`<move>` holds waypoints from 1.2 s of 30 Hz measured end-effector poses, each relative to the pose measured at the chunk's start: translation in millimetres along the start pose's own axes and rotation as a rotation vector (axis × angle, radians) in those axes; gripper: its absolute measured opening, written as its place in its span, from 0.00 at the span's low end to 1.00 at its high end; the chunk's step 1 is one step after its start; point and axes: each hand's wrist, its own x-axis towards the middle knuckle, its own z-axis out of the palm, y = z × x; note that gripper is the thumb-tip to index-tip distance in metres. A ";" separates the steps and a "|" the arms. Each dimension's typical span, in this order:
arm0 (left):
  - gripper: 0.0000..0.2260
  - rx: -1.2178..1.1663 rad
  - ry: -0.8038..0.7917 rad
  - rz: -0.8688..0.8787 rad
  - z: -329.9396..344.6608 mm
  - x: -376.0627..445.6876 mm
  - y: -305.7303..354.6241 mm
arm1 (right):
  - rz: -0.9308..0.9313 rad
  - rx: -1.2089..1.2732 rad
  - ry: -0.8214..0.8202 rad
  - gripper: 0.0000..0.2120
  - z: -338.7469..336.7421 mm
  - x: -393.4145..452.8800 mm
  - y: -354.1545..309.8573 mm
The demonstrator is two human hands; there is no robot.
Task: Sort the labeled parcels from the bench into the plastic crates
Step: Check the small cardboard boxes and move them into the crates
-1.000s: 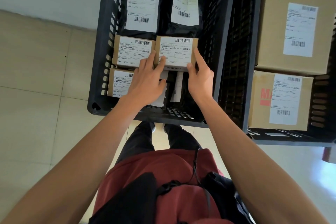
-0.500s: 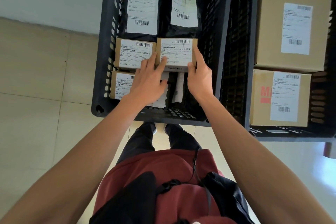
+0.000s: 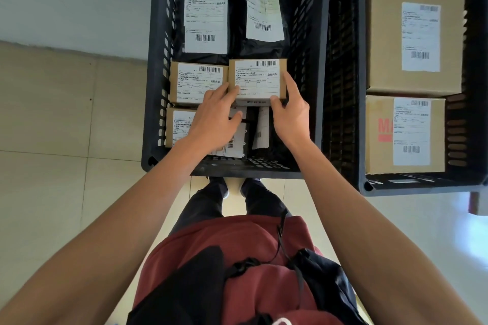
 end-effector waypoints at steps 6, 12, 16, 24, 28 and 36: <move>0.27 -0.011 -0.017 0.005 -3.3 -1.9 -0.6 | 0.030 0.014 0.012 0.29 3.2 -0.7 -0.5; 0.27 -0.028 -0.022 -0.008 -5.2 -1.5 0.3 | 0.035 0.023 0.027 0.29 5.4 -2.1 -1.1; 0.27 -0.057 -0.024 -0.024 -4.3 -0.9 1.2 | 0.042 0.039 0.028 0.28 4.4 -3.5 0.2; 0.25 -0.176 0.031 -0.034 -3.1 -7.3 7.4 | 0.051 0.066 0.026 0.28 -3.9 -10.0 0.9; 0.21 -0.278 0.084 -0.023 -8.2 -16.8 12.2 | 0.071 0.109 0.044 0.27 -10.5 -17.0 -3.5; 0.13 -0.496 0.178 -0.074 -15.3 -47.1 24.0 | 0.044 0.133 0.032 0.26 -21.7 -37.8 -7.0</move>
